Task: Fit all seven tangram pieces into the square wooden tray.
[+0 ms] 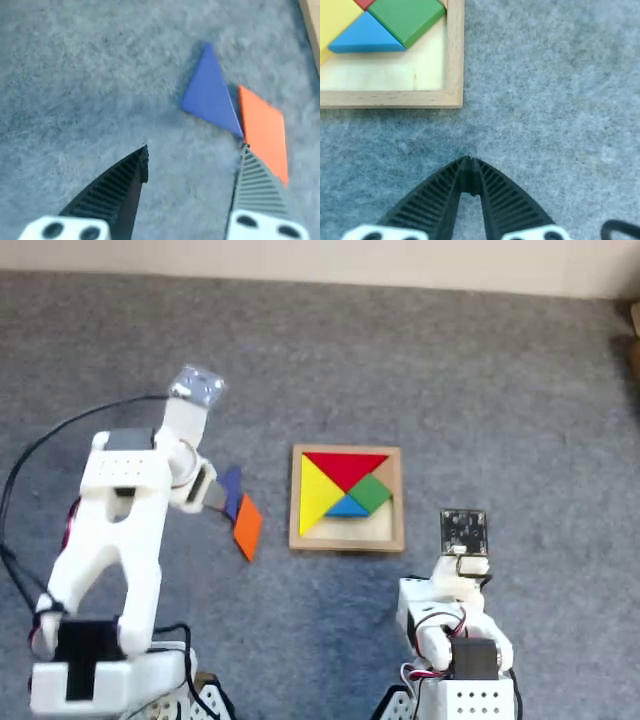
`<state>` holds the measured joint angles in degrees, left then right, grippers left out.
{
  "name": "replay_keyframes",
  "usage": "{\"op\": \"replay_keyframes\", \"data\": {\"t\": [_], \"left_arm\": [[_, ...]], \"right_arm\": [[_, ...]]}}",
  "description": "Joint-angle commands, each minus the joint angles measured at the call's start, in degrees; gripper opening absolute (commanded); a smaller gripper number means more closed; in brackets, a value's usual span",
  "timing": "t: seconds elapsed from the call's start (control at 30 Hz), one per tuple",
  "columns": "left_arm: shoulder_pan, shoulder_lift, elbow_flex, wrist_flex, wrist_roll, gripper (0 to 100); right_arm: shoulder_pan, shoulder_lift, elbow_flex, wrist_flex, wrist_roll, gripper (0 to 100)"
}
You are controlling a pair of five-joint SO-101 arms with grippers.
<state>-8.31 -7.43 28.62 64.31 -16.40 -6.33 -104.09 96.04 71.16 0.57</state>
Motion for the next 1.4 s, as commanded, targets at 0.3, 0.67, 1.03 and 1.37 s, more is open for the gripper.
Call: {"op": "replay_keyframes", "data": {"t": [0.3, 0.67, 1.03, 1.37], "left_arm": [[5.49, 12.88, -10.42, -0.62, 9.05, 27], [5.49, 18.86, -12.70, -0.97, 14.77, 27], [5.32, 28.35, -19.12, -0.53, 16.09, 27], [5.41, 29.14, -21.23, 5.01, 15.91, 19]], "right_arm": [[0.57, -0.84, 7.87, 0.48, -0.18, 0.5], [0.57, -0.84, 7.87, 0.48, -0.18, 0.5], [0.57, -0.84, 7.87, 0.48, -0.18, 0.5], [0.57, -0.84, 7.87, 0.48, -0.18, 0.5]]}}
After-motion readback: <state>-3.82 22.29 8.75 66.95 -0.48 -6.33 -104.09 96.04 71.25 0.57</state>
